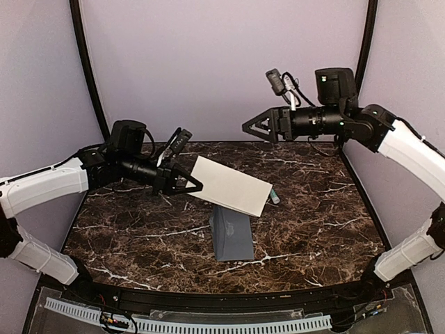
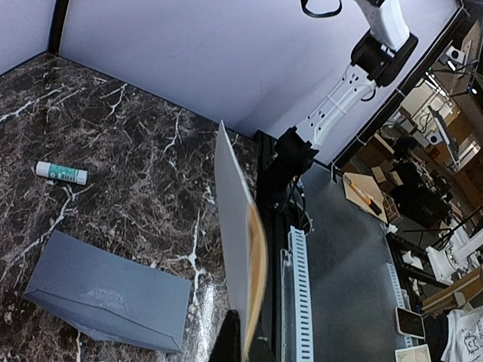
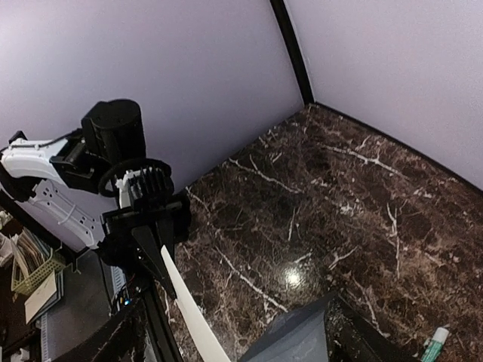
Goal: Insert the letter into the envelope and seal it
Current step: Place the letter in the envelope.
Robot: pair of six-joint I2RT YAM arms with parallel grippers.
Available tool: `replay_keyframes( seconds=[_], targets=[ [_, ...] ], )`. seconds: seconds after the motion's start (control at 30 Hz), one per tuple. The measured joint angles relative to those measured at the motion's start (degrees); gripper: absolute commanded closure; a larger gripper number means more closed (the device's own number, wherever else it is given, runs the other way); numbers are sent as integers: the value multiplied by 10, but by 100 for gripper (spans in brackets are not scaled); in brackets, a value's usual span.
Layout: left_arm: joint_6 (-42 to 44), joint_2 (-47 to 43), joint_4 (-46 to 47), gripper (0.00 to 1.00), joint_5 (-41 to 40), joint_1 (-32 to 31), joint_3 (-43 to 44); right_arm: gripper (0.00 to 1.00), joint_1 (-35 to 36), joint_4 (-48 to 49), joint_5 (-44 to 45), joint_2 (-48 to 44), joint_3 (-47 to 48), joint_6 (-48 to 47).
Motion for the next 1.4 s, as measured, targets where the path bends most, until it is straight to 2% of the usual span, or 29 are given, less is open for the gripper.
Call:
replay_keyframes(
  seconds=[0.17, 0.37, 0.6, 1.13, 1.27, 1.33, 1.37, 1.4],
  targets=[
    [56, 19, -89, 100, 3, -1, 28, 27, 38, -106, -53, 100, 46, -44],
    [84, 19, -127, 100, 29, -2, 37, 58, 54, -174, -131, 161, 48, -78],
    [104, 20, -155, 100, 42, -3, 53, 78, 54, -180, -204, 167, 48, -93],
    [117, 33, -173, 100, 67, -3, 63, 92, 54, -162, -289, 177, 50, -101],
    [117, 34, -173, 100, 72, -3, 64, 100, 54, -163, -290, 183, 50, -106],
    [117, 34, -173, 91, 73, -3, 65, 100, 54, -162, -290, 184, 50, -107],
    [117, 34, -173, 72, 73, -3, 65, 100, 54, -161, -291, 184, 50, -106],
    [117, 34, -172, 64, 73, -3, 65, 100, 54, -160, -290, 184, 50, -106]
  ],
)
